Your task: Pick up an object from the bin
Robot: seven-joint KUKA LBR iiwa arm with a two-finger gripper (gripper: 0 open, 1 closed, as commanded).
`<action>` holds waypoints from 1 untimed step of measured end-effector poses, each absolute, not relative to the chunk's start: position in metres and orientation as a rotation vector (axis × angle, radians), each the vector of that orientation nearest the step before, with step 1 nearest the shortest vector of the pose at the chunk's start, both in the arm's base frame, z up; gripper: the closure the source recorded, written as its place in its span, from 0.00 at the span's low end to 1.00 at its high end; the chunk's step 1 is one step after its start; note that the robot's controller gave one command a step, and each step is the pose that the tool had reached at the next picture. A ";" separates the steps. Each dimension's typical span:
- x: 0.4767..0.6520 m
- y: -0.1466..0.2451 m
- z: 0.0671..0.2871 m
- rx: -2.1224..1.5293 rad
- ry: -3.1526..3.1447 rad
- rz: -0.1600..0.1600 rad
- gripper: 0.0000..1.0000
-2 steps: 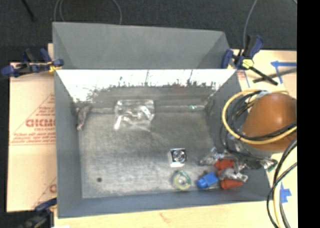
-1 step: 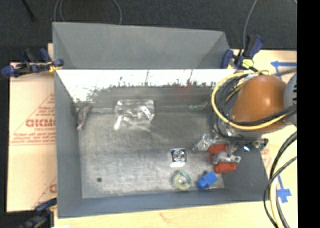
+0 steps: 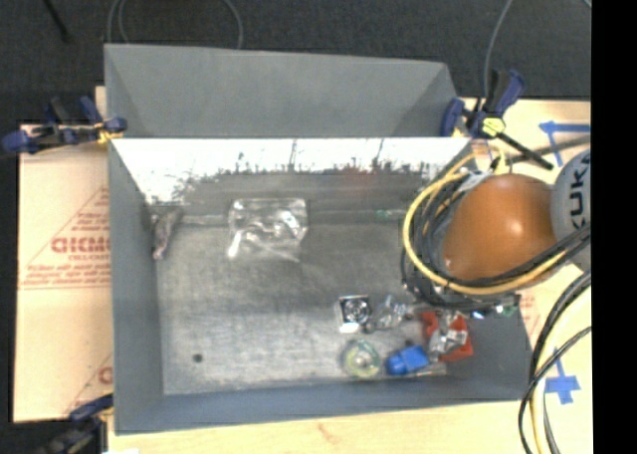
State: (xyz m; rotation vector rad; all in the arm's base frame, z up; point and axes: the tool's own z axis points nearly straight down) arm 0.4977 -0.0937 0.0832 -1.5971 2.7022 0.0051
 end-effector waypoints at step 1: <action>0.478 -0.076 0.080 -1.832 2.529 -0.014 0.00</action>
Offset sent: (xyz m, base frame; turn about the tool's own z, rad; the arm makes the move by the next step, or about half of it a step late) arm -0.0252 0.0173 -0.0052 -0.1884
